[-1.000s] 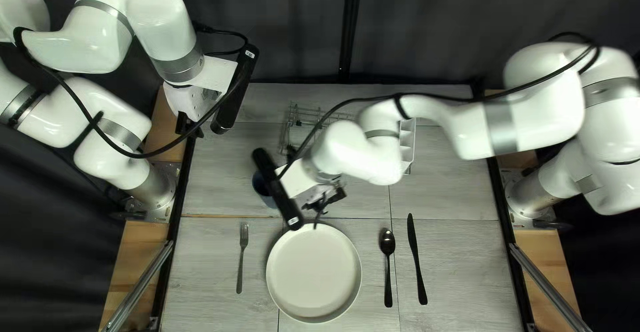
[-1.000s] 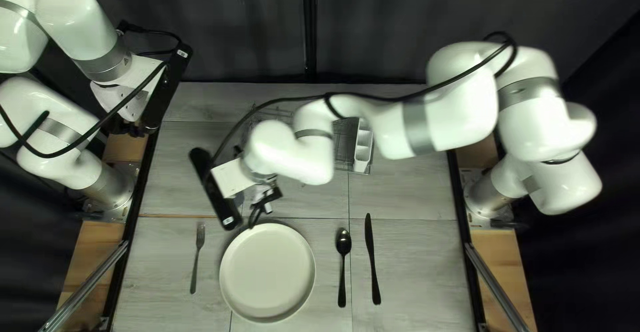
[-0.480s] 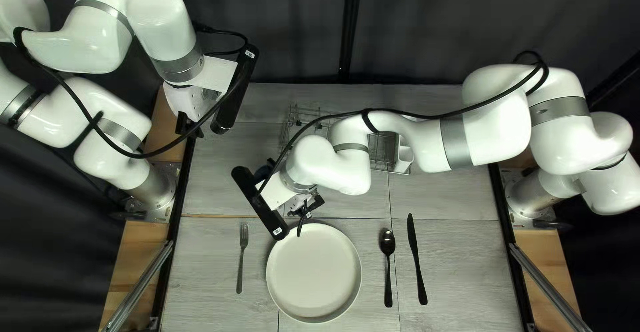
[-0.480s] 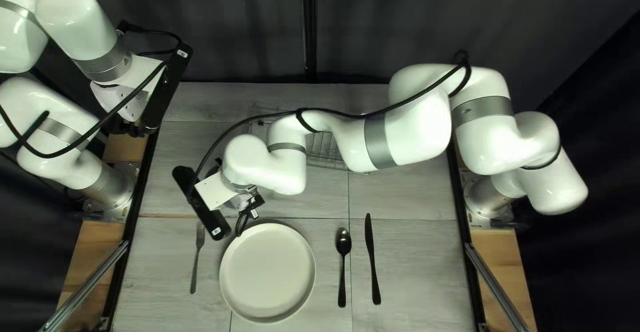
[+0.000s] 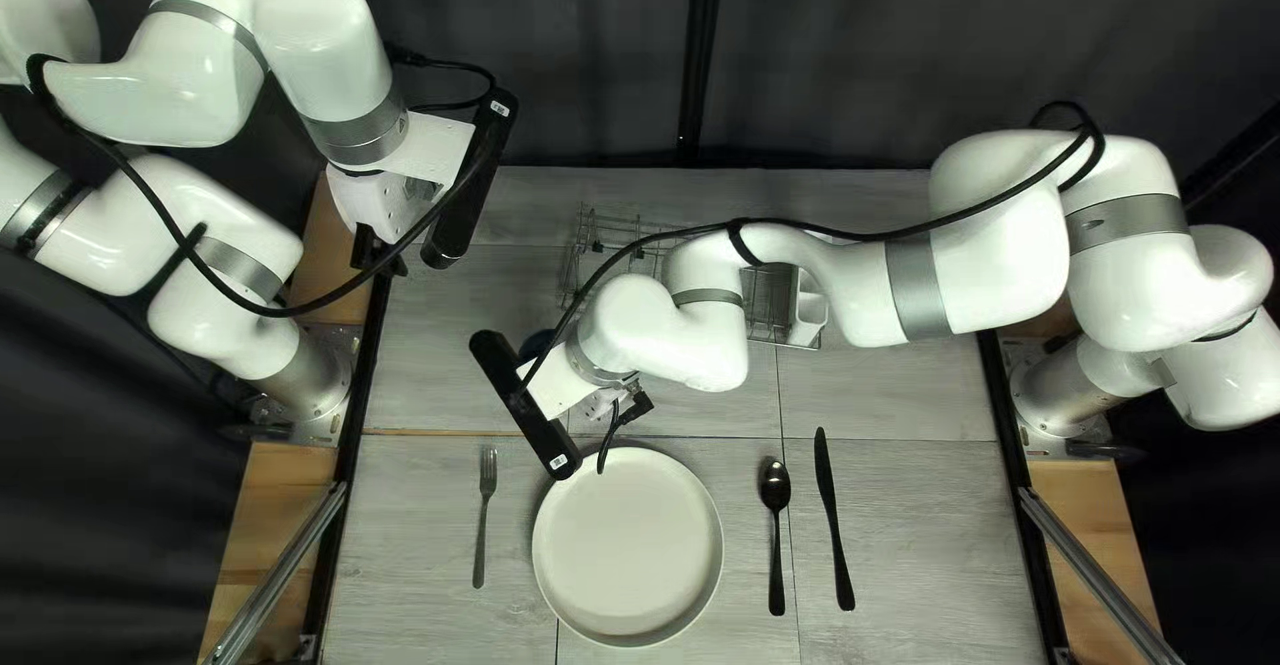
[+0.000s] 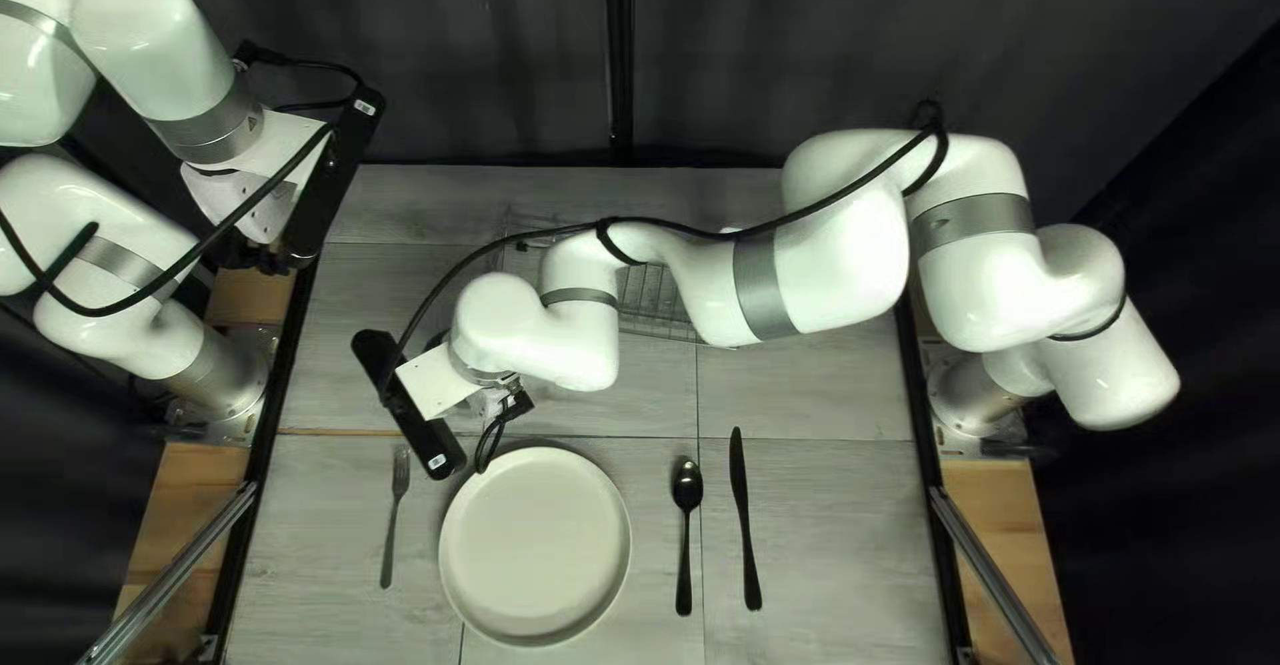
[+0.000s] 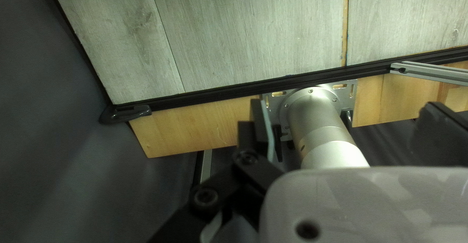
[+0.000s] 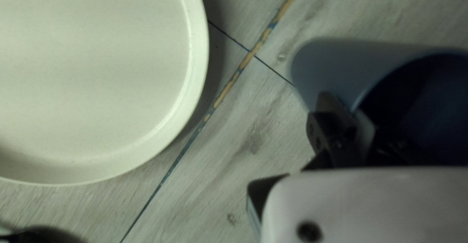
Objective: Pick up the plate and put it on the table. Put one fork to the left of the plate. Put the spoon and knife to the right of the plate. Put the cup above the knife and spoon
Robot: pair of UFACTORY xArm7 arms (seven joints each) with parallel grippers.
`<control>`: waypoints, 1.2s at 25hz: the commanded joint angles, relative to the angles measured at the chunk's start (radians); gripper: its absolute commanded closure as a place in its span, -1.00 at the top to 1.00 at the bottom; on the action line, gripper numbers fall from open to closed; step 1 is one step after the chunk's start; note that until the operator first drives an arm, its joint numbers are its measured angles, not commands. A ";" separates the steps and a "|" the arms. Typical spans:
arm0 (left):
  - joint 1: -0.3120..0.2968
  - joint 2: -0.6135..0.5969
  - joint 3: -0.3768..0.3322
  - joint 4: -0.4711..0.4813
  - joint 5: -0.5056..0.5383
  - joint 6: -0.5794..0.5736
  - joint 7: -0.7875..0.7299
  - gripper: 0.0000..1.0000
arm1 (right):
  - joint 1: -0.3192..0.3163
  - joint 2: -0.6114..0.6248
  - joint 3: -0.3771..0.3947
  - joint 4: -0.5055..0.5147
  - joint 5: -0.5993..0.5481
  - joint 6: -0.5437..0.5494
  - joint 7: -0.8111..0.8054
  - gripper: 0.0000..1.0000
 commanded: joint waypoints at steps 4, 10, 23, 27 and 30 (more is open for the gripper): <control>0.000 0.000 0.000 0.000 0.000 0.000 0.000 1.00 | 0.119 -0.351 -0.065 -0.335 -0.188 0.028 0.215 -1.00; 0.000 0.000 0.000 0.000 0.000 0.000 0.000 1.00 | 0.144 -0.644 -0.016 -0.639 -0.333 0.088 0.451 -1.00; 0.000 0.000 0.000 0.000 0.000 0.000 0.000 1.00 | 0.149 -0.736 0.016 -0.849 -0.331 0.066 0.579 -1.00; 0.000 0.000 0.000 0.000 0.000 0.000 0.000 1.00 | 0.148 -0.709 0.002 -0.862 -0.300 0.033 0.549 -1.00; 0.000 0.000 0.000 0.000 0.000 0.000 0.000 1.00 | 0.149 -0.692 -0.003 -0.862 -0.286 0.019 0.536 -1.00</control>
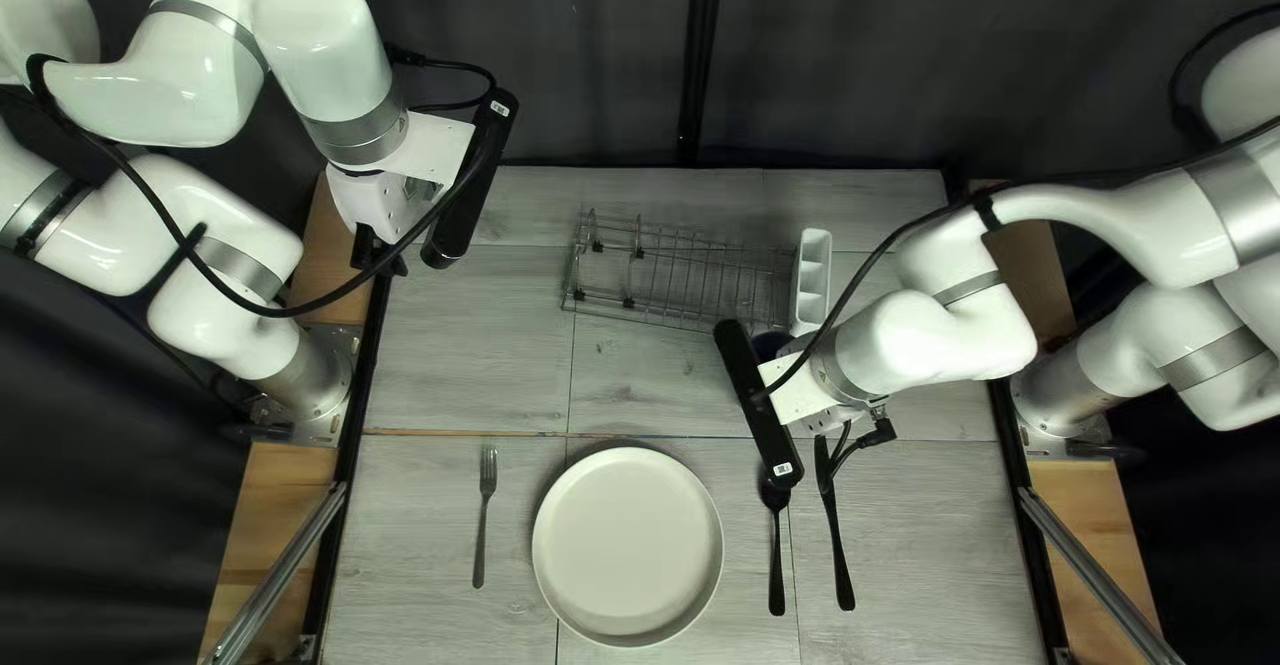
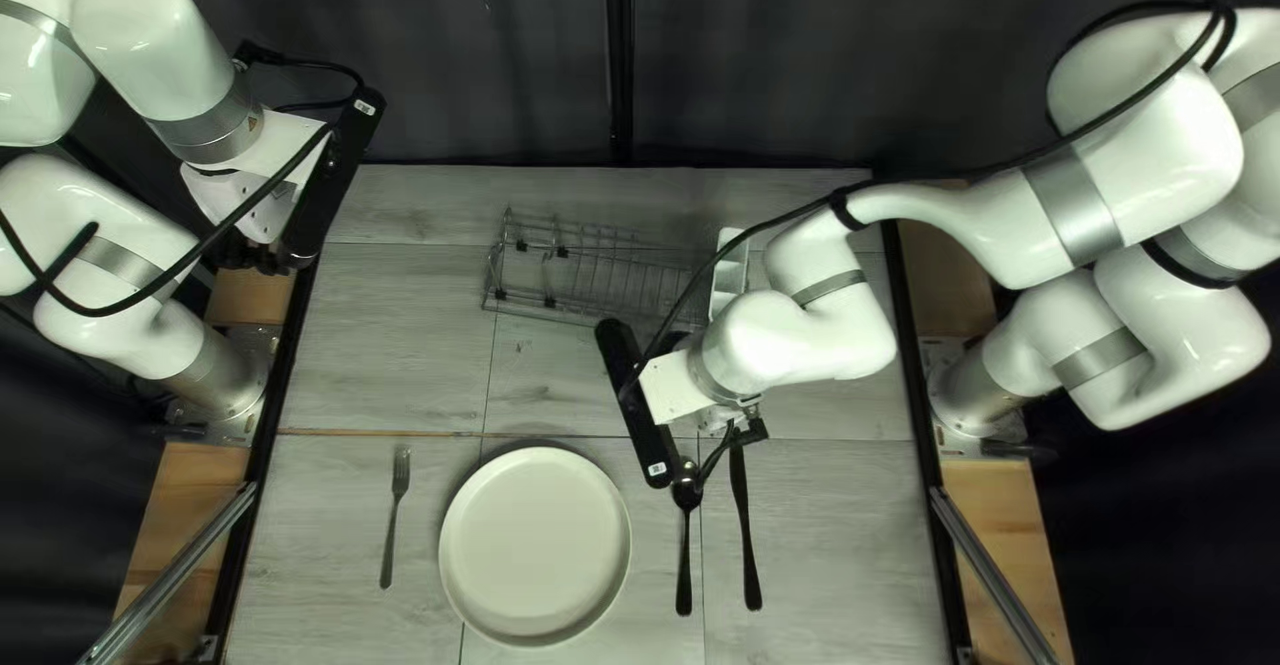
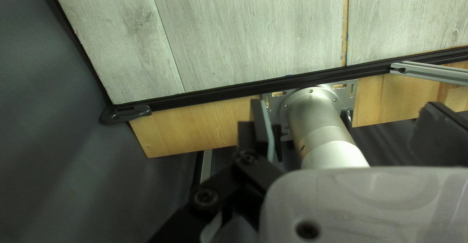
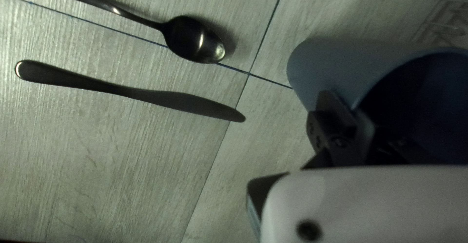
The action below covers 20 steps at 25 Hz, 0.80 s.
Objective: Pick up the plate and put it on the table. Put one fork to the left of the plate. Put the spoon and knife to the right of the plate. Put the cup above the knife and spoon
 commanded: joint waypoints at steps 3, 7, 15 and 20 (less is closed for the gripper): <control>0.000 0.000 0.000 0.000 0.000 0.000 0.000 1.00 | -0.001 0.027 -0.013 -0.005 0.029 -0.029 -0.033 -1.00; 0.000 0.000 0.000 0.000 0.000 0.000 0.000 1.00 | -0.004 0.035 -0.020 -0.003 0.042 -0.039 -0.052 -1.00; 0.000 0.000 0.000 0.000 0.000 0.000 0.000 1.00 | -0.021 -0.112 0.013 -0.014 -0.022 0.074 0.027 1.00; 0.000 0.000 0.000 0.000 0.000 0.000 0.000 1.00 | -0.045 -0.277 0.072 -0.021 -0.071 0.223 0.106 1.00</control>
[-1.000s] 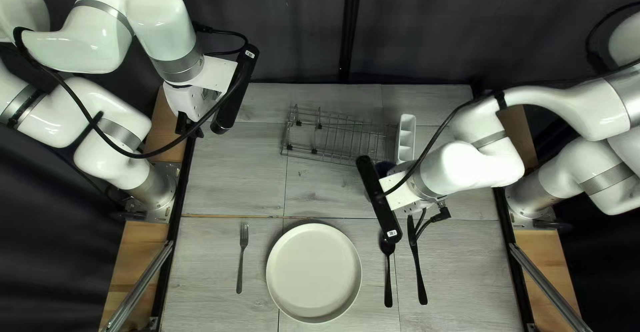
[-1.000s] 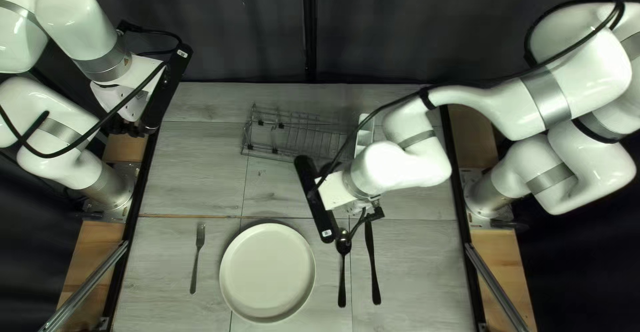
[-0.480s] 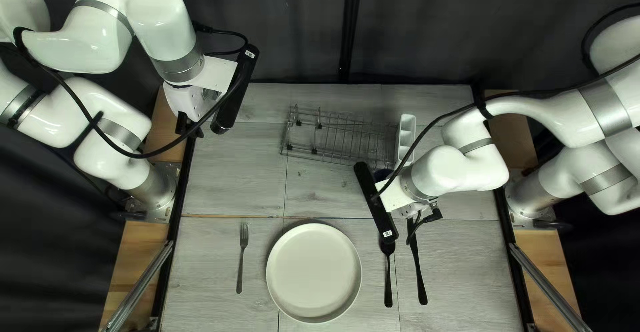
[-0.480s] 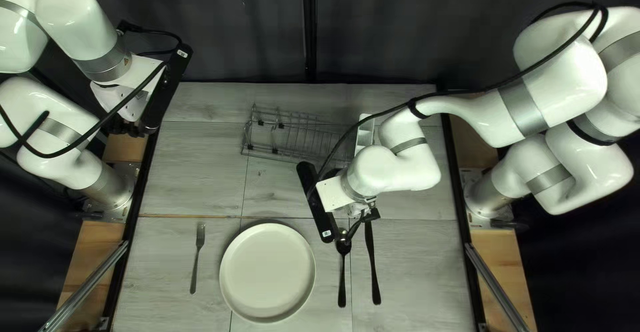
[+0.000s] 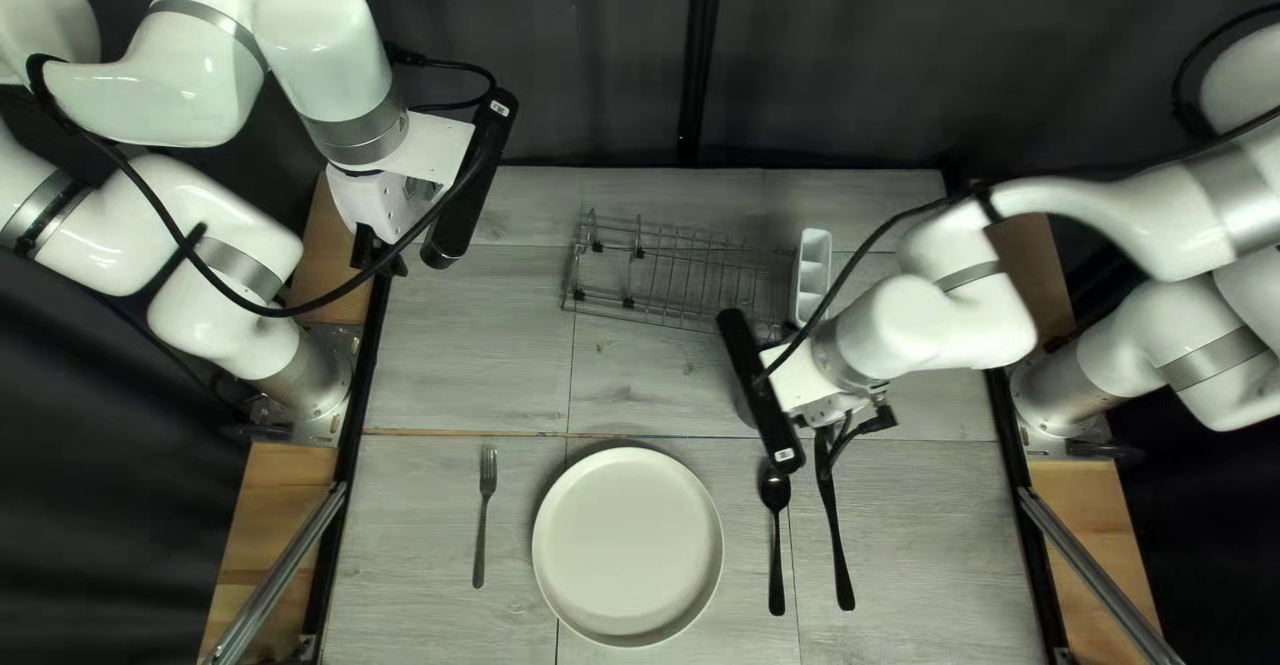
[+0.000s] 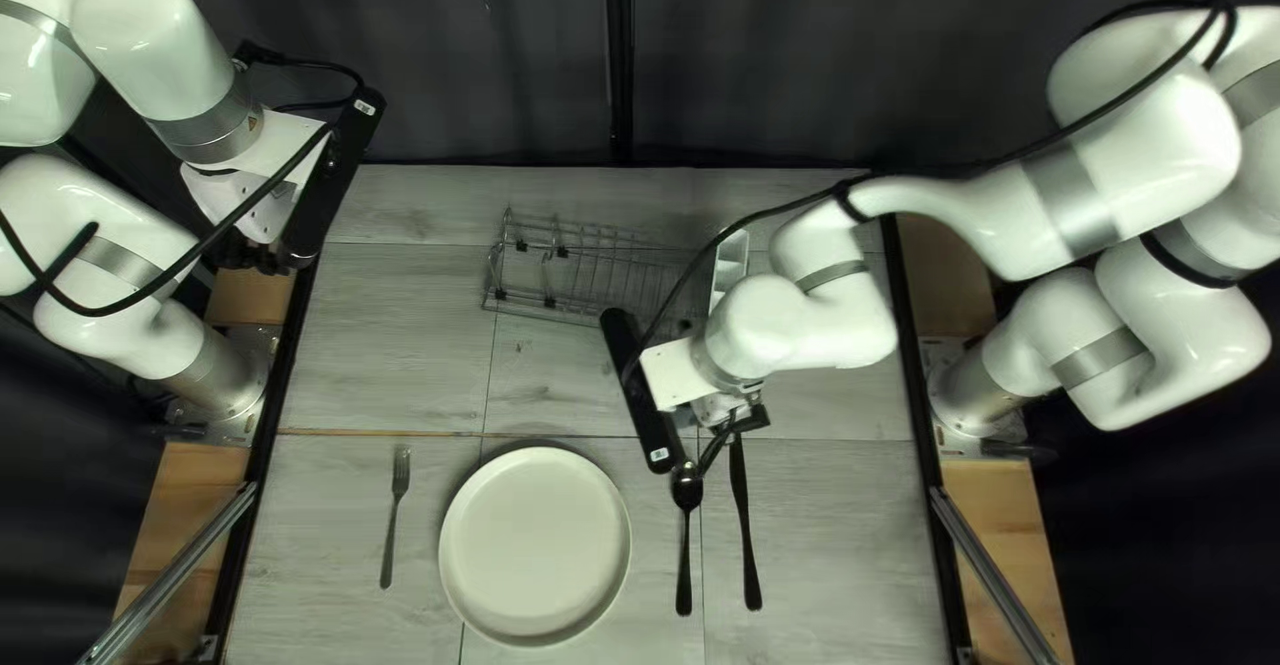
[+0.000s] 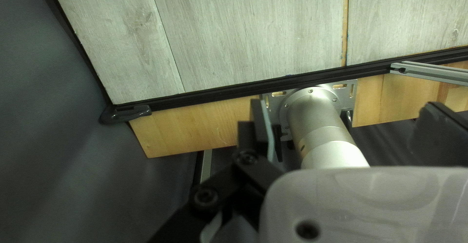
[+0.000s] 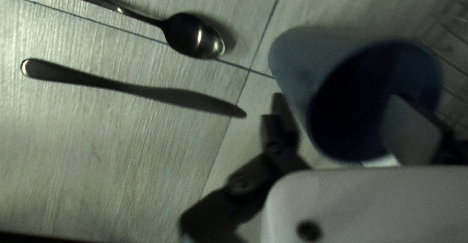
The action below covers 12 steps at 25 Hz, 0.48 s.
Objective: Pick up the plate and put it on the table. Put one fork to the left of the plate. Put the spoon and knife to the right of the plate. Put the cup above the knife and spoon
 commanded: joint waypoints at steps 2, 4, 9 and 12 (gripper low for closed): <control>0.000 0.000 0.000 0.000 0.000 0.000 0.000 1.00 | -0.026 -0.168 0.065 -0.036 -0.048 0.117 0.091 1.00; 0.000 0.000 0.000 0.000 0.000 0.000 0.000 1.00 | -0.026 -0.168 0.065 -0.036 -0.048 0.117 0.091 1.00; 0.000 0.000 0.000 0.000 0.000 0.000 0.000 1.00 | -0.026 -0.168 0.065 -0.036 -0.048 0.117 0.091 1.00; 0.000 0.000 0.000 0.000 0.000 0.000 0.000 1.00 | -0.026 -0.168 0.065 -0.036 -0.048 0.117 0.091 1.00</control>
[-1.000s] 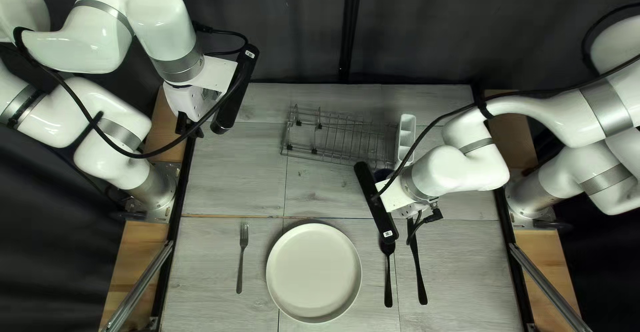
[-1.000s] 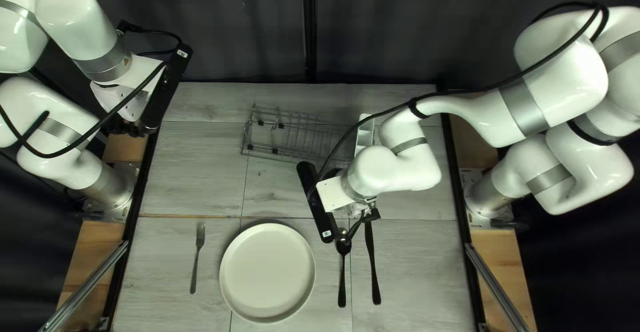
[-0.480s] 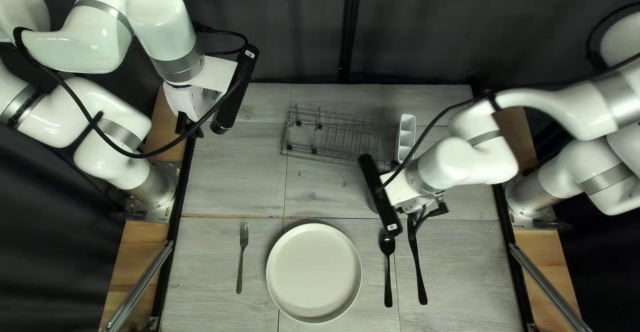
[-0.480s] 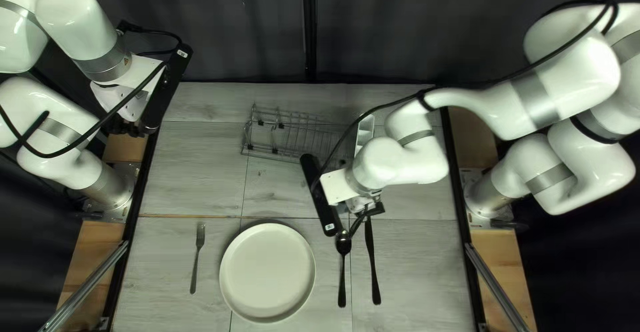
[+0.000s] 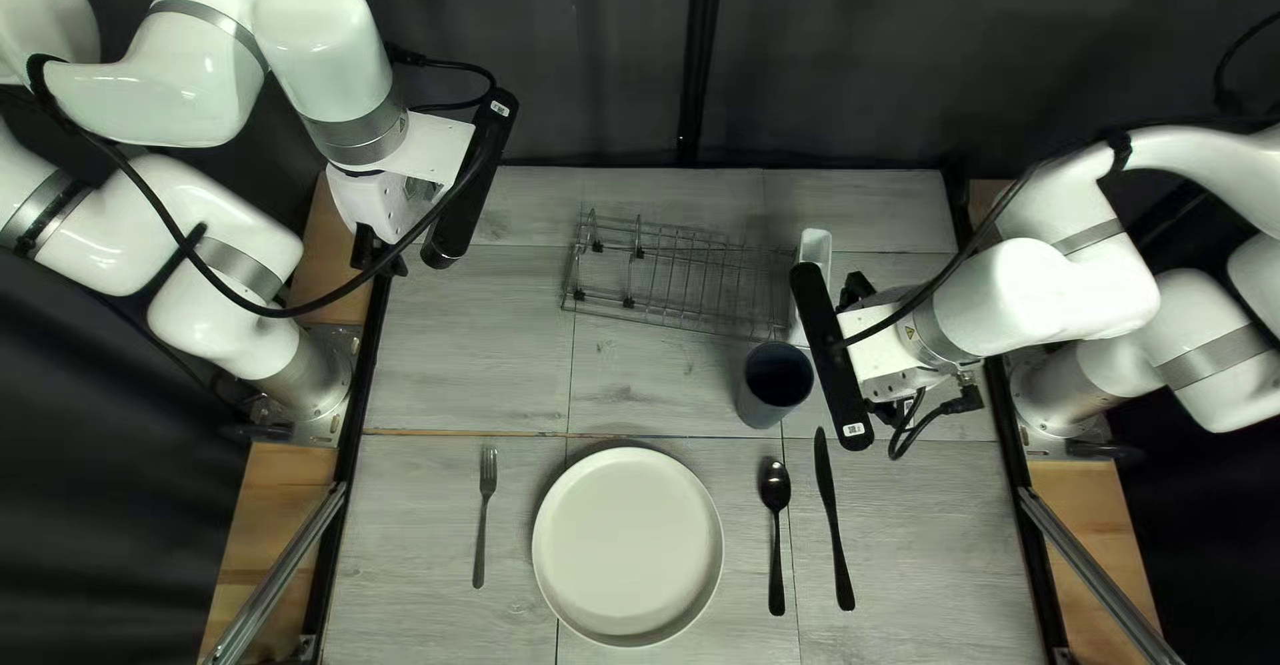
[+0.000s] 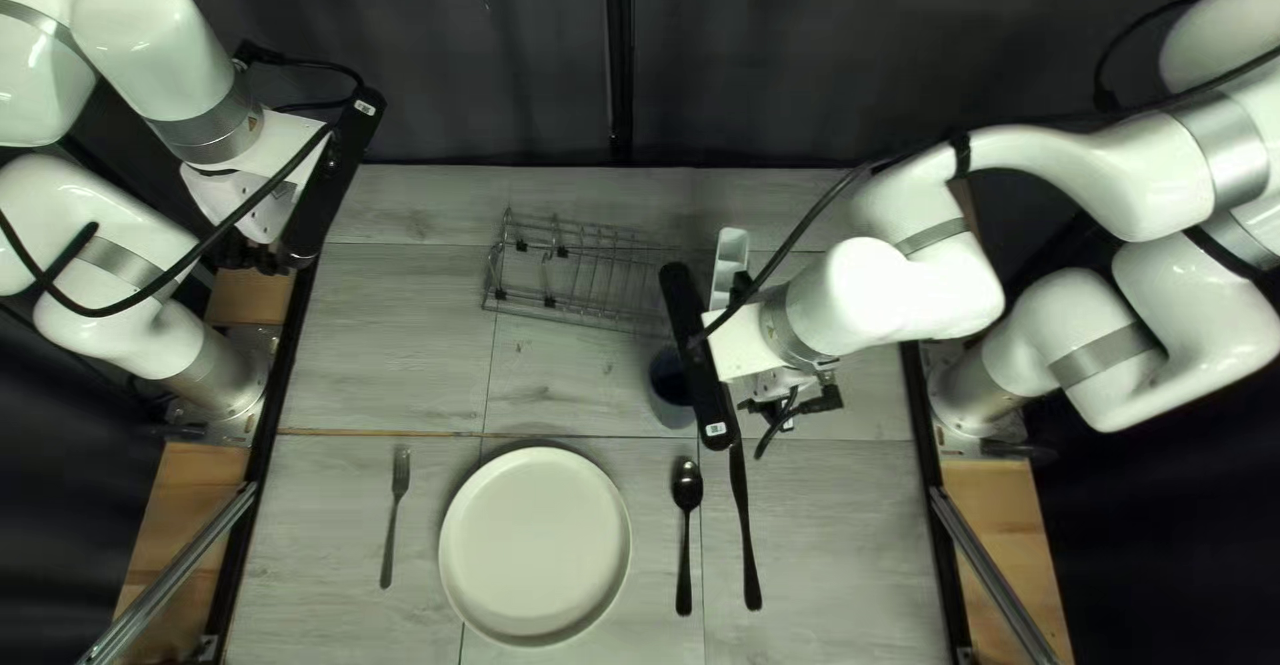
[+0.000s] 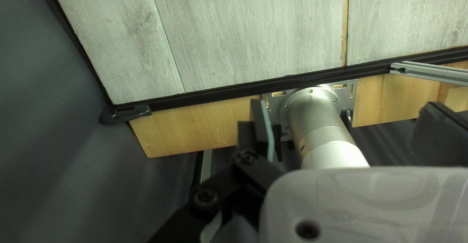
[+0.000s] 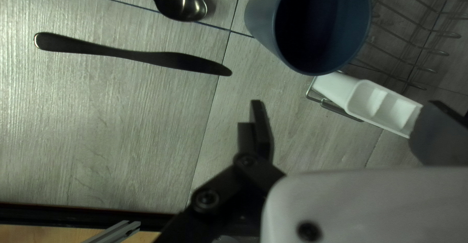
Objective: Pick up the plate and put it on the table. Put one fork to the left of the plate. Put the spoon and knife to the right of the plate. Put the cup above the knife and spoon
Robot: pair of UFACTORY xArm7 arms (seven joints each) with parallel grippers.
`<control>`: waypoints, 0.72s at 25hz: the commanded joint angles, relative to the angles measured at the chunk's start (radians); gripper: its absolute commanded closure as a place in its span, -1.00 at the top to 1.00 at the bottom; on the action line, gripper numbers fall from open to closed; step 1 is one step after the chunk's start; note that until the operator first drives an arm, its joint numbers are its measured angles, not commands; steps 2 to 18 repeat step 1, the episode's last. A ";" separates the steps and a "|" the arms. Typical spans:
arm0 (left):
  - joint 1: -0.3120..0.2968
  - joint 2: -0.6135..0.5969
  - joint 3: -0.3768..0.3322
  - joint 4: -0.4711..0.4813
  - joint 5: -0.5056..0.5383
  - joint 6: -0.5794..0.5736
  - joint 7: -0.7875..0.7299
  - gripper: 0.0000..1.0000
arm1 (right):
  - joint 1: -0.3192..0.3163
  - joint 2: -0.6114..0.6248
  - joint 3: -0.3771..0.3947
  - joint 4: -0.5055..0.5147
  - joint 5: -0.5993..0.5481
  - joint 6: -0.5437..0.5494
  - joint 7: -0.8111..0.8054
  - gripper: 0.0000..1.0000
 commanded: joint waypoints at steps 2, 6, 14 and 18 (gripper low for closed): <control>0.000 0.000 0.000 0.000 0.000 0.000 0.000 1.00 | 0.000 0.000 0.000 0.000 0.000 0.000 0.000 1.00; 0.000 0.000 0.000 0.000 0.000 0.000 0.000 1.00 | 0.000 0.000 0.000 0.000 0.000 0.000 0.000 1.00; 0.000 0.000 0.000 0.000 0.000 0.000 0.000 1.00 | 0.000 0.000 0.000 0.000 0.000 0.000 0.000 1.00; 0.000 0.000 0.000 0.000 0.000 0.000 0.000 1.00 | 0.000 0.000 0.000 0.000 0.000 0.000 0.000 1.00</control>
